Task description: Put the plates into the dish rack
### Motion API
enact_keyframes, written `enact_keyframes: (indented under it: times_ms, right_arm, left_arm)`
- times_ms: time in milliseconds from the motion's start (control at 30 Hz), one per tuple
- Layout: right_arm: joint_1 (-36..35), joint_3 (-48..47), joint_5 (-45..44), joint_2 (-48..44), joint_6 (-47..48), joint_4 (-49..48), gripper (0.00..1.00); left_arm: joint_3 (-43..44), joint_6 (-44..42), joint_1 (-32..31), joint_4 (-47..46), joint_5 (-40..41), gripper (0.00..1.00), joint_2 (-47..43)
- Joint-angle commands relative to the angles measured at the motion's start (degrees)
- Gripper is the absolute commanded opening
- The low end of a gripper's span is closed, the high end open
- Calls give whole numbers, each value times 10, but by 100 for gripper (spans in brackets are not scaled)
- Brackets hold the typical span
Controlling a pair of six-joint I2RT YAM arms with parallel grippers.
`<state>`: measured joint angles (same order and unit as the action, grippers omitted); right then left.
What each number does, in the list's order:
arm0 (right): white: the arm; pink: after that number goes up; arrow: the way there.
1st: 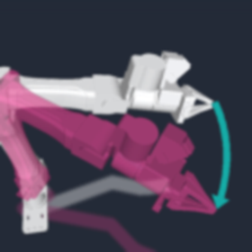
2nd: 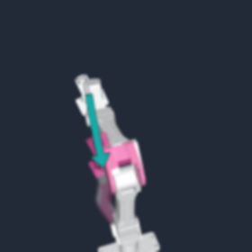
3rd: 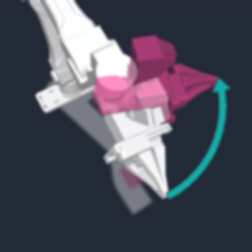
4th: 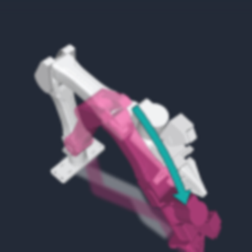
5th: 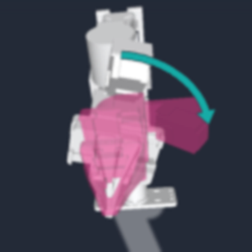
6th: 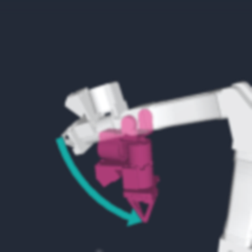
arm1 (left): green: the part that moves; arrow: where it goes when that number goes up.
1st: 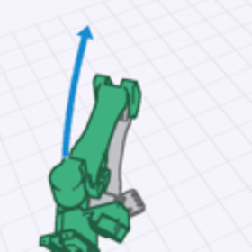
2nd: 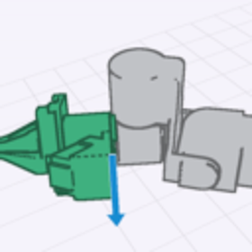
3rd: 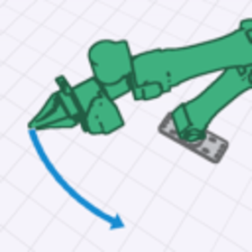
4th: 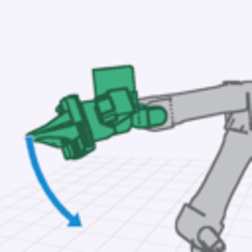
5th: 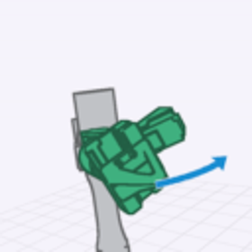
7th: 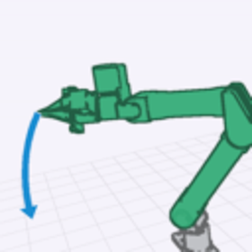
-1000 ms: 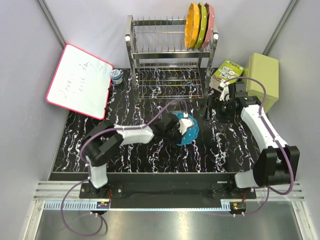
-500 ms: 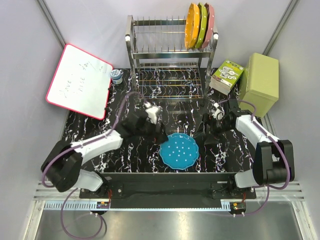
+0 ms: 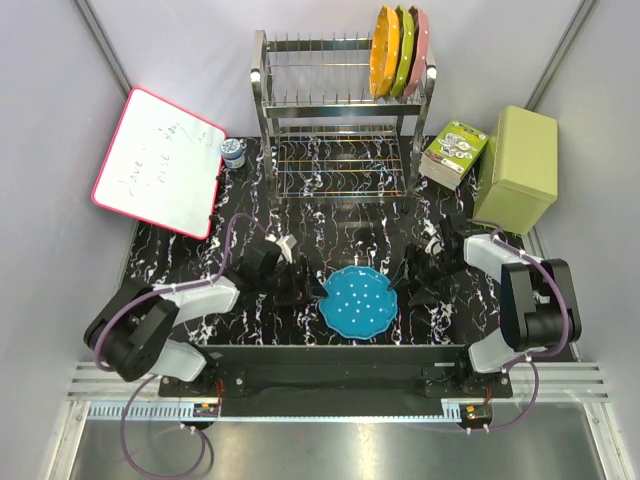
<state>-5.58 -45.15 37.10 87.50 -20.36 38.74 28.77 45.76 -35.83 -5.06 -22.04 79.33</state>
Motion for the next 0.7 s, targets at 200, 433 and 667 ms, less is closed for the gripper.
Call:
enact_keyframes:
  times_ms: [200, 433, 667]
  right_arm:
    - [-63, 37, 61, 61, -81, -117, 79]
    - [-109, 39, 119, 101, -178, -258, 75]
    - [-112, 70, 161, 45, -233, -363, 66]
  left_arm:
    - [20, 102, -20, -128, -85, 57, 127]
    - [33, 114, -32, -144, -88, 27, 159]
    - [56, 101, -34, -136, -102, 8, 184]
